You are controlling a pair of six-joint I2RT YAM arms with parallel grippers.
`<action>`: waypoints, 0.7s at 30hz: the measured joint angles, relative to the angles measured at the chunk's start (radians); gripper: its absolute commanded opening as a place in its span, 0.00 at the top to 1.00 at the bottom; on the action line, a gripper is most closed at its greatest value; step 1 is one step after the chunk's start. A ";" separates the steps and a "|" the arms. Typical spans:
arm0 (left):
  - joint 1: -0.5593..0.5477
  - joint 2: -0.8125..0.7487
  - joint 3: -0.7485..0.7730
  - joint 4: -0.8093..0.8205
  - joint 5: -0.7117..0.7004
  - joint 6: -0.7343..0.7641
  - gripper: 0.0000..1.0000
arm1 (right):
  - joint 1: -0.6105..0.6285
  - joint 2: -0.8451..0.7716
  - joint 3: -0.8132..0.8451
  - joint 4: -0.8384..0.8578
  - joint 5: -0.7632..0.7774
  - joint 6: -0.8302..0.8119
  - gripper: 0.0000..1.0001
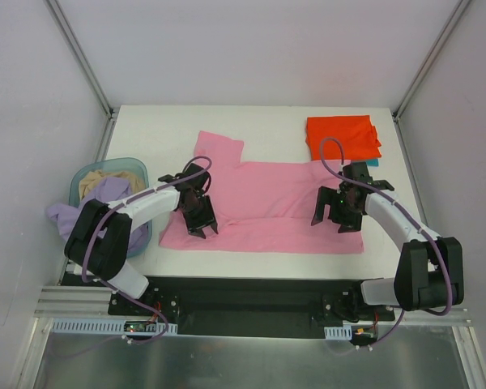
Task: Fold and stack the t-shirts
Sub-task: Fold the tshirt
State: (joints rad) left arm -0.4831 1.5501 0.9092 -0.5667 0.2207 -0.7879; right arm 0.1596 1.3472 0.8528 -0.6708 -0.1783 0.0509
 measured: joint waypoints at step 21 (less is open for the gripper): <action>0.000 0.062 0.030 -0.022 -0.068 0.038 1.00 | 0.000 -0.031 0.000 -0.016 0.047 -0.003 0.03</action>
State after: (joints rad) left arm -0.4831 1.6123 0.9390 -0.5888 0.1532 -0.7498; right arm 0.1596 1.3159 0.8524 -0.6868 -0.1314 0.0475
